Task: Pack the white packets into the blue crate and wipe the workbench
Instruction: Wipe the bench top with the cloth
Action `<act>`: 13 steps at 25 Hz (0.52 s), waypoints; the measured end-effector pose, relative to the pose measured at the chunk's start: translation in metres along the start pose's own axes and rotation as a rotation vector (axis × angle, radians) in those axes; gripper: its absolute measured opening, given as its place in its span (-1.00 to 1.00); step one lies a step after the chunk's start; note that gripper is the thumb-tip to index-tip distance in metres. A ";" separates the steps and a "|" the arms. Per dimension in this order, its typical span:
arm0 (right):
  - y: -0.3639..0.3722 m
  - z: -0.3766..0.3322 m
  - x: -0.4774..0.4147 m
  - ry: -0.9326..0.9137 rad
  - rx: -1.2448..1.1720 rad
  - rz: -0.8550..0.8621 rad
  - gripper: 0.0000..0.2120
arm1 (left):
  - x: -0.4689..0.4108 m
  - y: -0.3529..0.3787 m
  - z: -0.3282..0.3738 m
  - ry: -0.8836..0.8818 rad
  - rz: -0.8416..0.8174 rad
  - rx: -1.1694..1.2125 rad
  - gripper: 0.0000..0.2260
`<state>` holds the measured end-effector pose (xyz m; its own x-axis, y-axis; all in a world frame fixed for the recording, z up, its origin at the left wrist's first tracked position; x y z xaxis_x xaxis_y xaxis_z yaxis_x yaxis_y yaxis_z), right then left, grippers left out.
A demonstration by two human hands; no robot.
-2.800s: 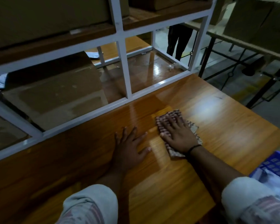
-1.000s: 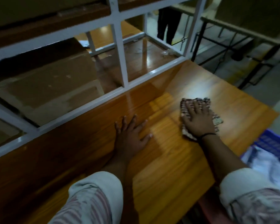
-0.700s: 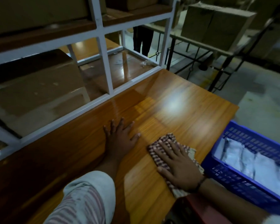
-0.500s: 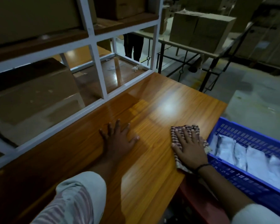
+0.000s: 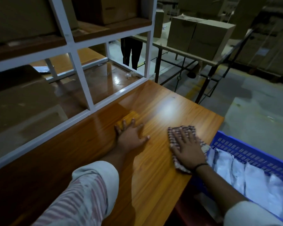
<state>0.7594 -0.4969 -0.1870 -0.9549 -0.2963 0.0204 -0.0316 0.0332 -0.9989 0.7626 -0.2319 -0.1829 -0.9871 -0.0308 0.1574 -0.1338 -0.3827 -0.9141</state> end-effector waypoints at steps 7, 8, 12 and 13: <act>-0.003 -0.024 -0.105 -0.103 -0.015 -0.037 -0.36 | -0.057 -0.004 0.004 -0.175 0.088 -0.024 -0.33; -0.001 -0.046 -0.102 -0.269 0.000 -0.041 -0.36 | -0.057 -0.003 0.003 -0.180 0.106 -0.019 -0.34; 0.001 -0.016 -0.175 -0.267 -0.008 -0.035 -0.36 | -0.056 -0.003 0.001 -0.192 0.150 0.011 -0.38; 0.000 -0.003 -0.203 -0.174 -0.016 -0.046 -0.36 | -0.057 -0.004 0.001 -0.202 0.156 0.020 -0.38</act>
<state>0.9523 -0.4339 -0.1911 -0.8867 -0.4589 0.0572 -0.0801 0.0306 -0.9963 0.8191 -0.2293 -0.1882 -0.9577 -0.2741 0.0878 0.0229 -0.3767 -0.9260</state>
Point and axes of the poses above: each hand's wrist, its own x-axis away from the middle knuckle, its own y-axis out of the palm, z = x × y, the point moved 8 cm from there along -x, towards the middle knuckle, and after that the axes turned 4 degrees about x, right-handed, at the moved point
